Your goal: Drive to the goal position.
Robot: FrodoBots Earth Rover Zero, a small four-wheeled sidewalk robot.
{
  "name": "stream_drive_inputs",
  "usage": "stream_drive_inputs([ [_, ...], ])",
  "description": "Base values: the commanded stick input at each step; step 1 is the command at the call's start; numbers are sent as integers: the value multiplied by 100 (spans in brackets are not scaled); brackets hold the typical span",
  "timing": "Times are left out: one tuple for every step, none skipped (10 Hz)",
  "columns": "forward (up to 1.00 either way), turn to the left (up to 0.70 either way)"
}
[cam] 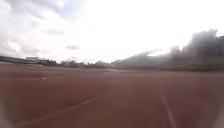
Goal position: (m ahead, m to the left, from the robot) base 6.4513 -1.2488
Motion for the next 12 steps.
stream_drive_inputs([
  [70,0],
  [70,0],
  [70,0],
  [70,0],
  [70,0],
  [70,0],
  [70,0],
  [70,0],
  [70,0],
  [70,0],
  [70,0],
  [70,0],
])
